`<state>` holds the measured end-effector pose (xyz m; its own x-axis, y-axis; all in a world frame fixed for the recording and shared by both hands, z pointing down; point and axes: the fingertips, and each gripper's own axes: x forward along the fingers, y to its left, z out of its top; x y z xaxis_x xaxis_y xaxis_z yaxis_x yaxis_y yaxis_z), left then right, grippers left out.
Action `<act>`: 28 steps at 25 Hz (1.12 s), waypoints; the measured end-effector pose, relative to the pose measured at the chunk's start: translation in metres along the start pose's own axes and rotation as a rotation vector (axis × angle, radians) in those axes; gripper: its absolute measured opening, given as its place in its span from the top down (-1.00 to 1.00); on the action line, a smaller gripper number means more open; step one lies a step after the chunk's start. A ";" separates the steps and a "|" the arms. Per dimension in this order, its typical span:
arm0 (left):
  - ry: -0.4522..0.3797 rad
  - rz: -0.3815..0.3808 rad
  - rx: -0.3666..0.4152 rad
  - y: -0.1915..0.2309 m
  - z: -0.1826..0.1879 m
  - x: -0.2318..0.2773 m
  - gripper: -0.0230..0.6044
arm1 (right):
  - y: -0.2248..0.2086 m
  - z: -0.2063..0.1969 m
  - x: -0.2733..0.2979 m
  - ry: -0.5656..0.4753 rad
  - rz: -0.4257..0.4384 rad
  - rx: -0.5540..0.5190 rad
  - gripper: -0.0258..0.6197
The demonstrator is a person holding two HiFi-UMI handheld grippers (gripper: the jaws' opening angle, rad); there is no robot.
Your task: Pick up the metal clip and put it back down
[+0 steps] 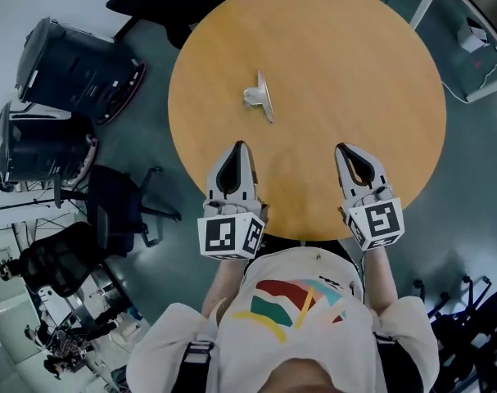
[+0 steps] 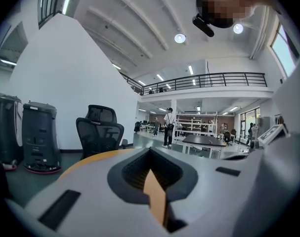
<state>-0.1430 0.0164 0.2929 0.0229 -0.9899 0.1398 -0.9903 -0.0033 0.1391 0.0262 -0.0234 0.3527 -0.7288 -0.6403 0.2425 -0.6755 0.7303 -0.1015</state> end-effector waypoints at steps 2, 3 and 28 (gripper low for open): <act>0.007 0.022 0.016 0.010 -0.003 0.002 0.79 | 0.005 -0.002 0.013 -0.013 0.043 -0.010 0.88; 0.009 0.031 0.024 0.015 -0.005 0.004 0.79 | 0.008 -0.001 0.020 -0.019 0.064 -0.021 0.88; 0.002 0.227 -0.152 0.224 -0.091 0.115 0.79 | 0.098 -0.083 0.329 0.490 0.856 -0.659 -0.03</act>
<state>-0.3497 -0.0853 0.4295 -0.1965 -0.9627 0.1859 -0.9381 0.2398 0.2501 -0.2705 -0.1433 0.5032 -0.6976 0.1707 0.6958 0.3035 0.9501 0.0712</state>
